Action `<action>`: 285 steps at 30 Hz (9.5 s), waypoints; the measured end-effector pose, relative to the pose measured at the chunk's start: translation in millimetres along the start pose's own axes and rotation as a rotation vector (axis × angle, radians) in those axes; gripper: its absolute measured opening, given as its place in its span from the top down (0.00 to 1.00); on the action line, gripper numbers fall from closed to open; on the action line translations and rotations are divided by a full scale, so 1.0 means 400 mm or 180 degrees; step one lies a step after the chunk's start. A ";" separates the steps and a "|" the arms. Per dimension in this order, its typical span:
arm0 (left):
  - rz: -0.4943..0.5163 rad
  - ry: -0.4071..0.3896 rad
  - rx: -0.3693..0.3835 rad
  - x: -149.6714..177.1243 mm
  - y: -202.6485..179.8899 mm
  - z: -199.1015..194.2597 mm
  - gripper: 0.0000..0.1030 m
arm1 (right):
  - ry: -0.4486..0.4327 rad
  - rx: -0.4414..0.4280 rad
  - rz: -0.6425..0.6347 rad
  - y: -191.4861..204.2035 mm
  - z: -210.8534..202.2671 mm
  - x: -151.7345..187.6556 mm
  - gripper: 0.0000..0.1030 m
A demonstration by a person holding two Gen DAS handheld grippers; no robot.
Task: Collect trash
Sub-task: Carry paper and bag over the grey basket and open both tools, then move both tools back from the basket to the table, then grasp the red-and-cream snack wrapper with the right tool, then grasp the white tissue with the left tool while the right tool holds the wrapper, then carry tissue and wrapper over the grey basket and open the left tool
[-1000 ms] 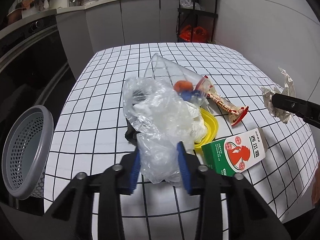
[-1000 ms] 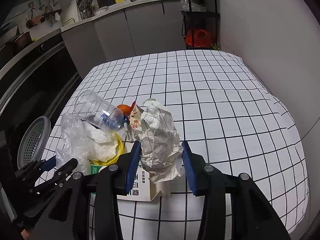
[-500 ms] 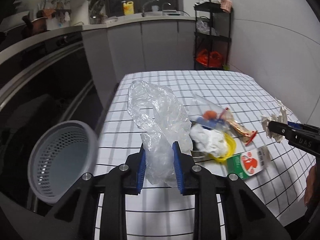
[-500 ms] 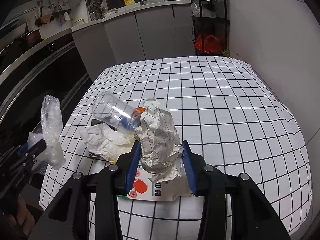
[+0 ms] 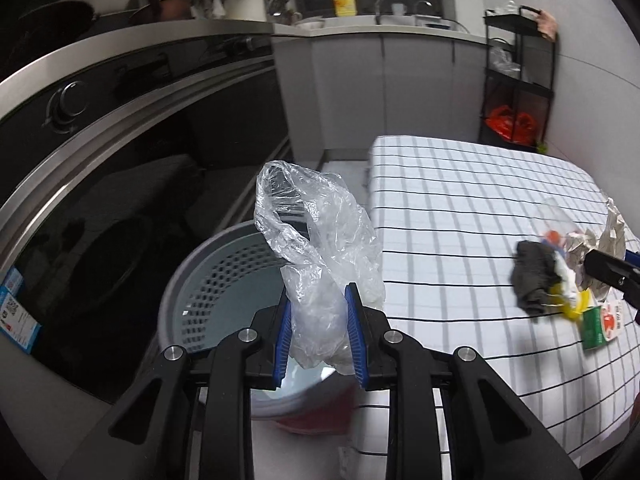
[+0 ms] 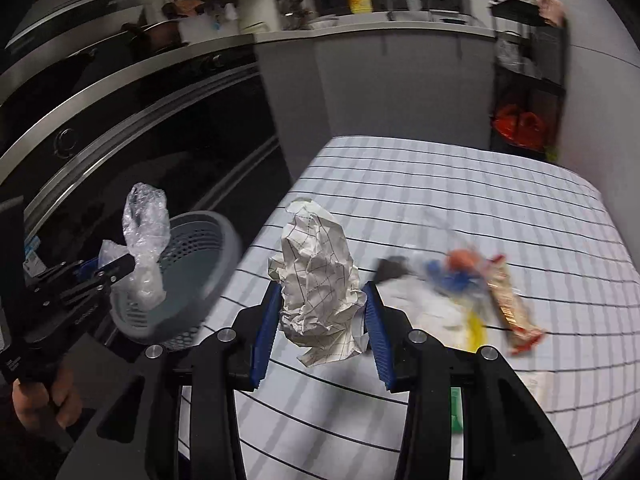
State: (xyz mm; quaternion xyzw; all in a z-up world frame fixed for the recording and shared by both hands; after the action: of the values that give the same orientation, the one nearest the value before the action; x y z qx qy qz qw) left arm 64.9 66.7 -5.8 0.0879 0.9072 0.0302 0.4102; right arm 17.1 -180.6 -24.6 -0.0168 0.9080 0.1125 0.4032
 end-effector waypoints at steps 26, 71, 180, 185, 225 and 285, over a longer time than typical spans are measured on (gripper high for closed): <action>-0.0623 0.0374 -0.0044 0.073 0.254 0.164 0.73 | 0.0514 -0.0526 -0.0483 0.360 0.385 -0.052 0.54; -0.0296 -0.0133 0.0064 0.015 0.104 -0.037 0.28 | 0.0115 0.0024 -0.0087 0.099 0.054 0.041 0.36; 0.0317 0.0234 0.0626 0.033 -0.648 0.147 0.28 | 0.0183 0.0576 0.0995 -0.590 -0.066 0.079 0.72; 0.0338 0.0324 0.0626 0.036 -0.663 0.163 0.50 | 0.0172 0.0555 0.1011 -0.593 -0.068 0.076 0.72; 0.0317 0.0237 0.0797 0.033 -0.605 0.072 0.75 | 0.0184 0.0484 0.0991 -0.561 -0.073 0.085 0.72; 0.0341 0.0043 0.0585 0.000 -0.496 0.020 0.90 | 0.0107 0.0363 0.0825 -0.500 -0.081 0.058 0.71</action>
State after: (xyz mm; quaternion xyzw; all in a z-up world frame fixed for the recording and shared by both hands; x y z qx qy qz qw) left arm 44.2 -128.6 -36.4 0.1733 0.9029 -0.0307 0.3921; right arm 2.0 -381.3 -58.5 0.1218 0.9141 0.1115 0.3704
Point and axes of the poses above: each gripper's, at about its wrist camera, not at the fingertips, and z roughly the way its jaws point, y to its left, x to its underside, the point moved 3 cm from there along z, roughly the way its jaws point
